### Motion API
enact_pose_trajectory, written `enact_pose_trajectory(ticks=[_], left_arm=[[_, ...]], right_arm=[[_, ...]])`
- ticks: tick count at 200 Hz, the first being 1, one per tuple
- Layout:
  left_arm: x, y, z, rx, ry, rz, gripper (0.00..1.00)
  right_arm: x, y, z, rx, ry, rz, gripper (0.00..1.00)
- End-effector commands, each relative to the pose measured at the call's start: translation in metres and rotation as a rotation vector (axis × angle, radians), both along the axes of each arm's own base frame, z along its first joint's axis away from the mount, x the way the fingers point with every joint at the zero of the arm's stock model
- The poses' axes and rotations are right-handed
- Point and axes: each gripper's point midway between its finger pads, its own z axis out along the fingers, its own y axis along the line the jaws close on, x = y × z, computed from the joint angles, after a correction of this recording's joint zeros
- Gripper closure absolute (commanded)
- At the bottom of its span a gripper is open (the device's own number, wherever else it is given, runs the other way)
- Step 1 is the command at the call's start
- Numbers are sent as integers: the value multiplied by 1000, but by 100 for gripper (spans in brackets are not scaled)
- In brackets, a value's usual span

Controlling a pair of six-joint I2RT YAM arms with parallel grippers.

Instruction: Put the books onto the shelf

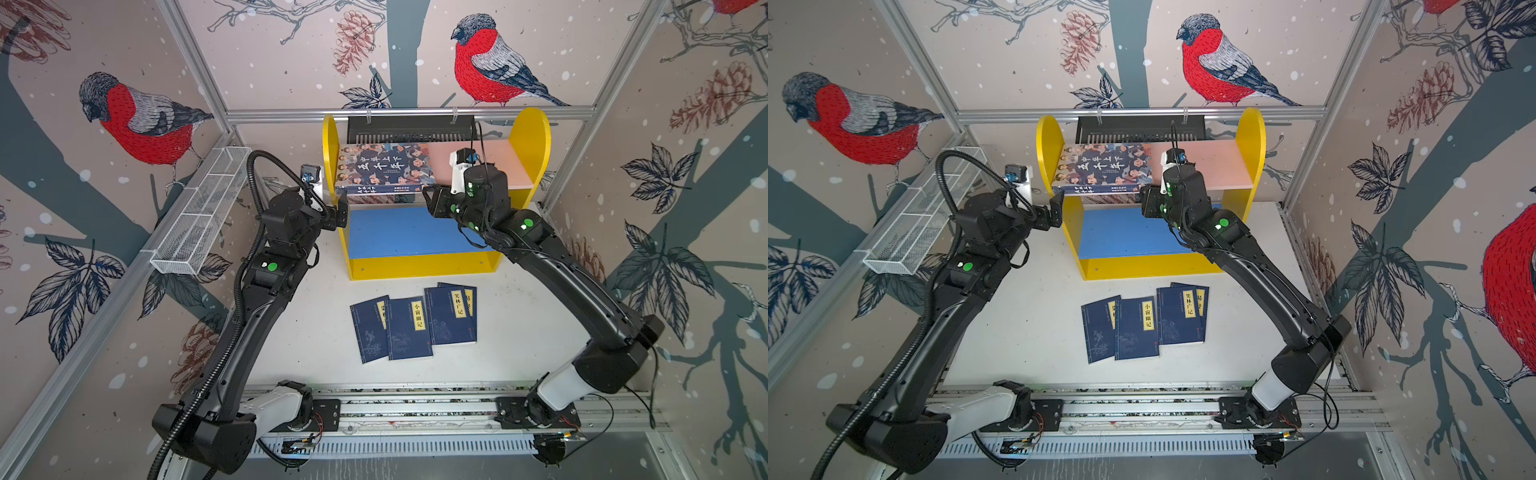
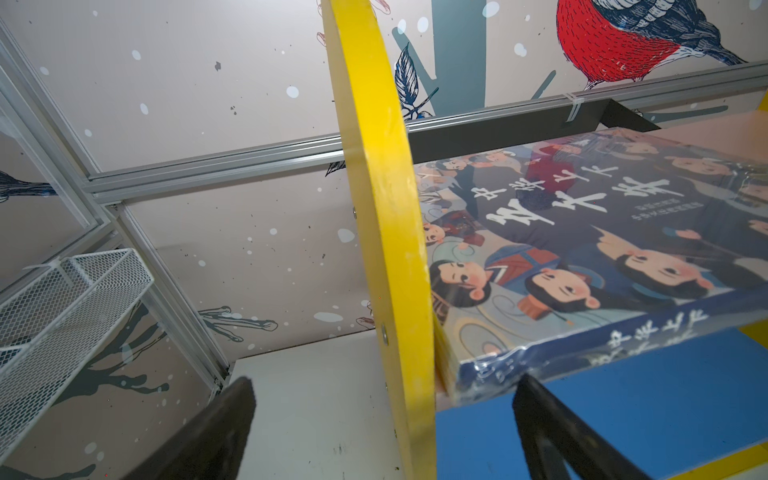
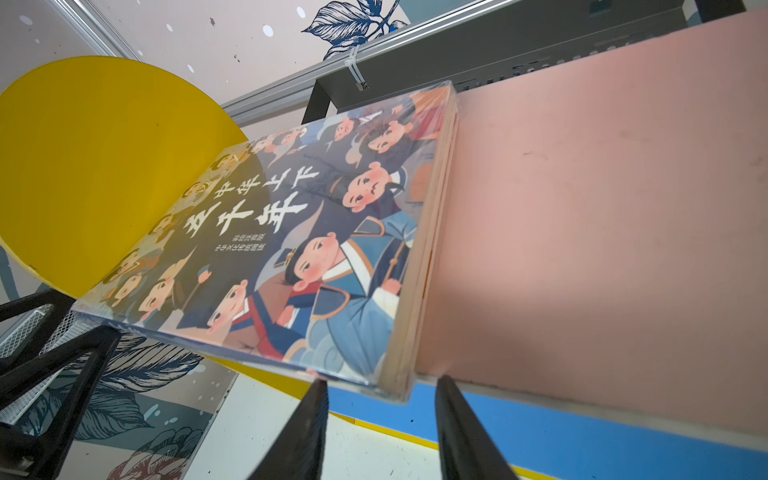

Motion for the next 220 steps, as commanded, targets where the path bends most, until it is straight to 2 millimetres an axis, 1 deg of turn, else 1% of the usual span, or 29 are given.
enact_pose_trajectory(ticks=[1, 63, 85, 122, 149, 167, 192, 220], left_arm=[[1, 4, 20, -7, -74, 21, 3], [7, 2, 22, -9, -78, 23, 3], [5, 1, 21, -15, -69, 13, 3], [-13, -1, 17, -26, -51, -26, 3], [-28, 6, 16, -28, -20, -12, 3], [-38, 14, 17, -25, -9, 18, 3], [-46, 22, 24, -22, -7, 51, 3], [-56, 28, 43, -36, -30, 65, 3]], right_arm=[[6, 0, 2, -2, -19, -17, 56], [7, 0, 1, -5, -17, -21, 53], [7, -2, 1, -9, -16, -23, 51], [6, -8, 6, -14, -24, -36, 48], [1, -14, 14, -1, -37, -44, 45], [-5, -19, 25, 26, -55, -39, 42], [0, -24, 38, 86, -54, -6, 40], [10, -25, 50, 142, -41, 31, 40]])
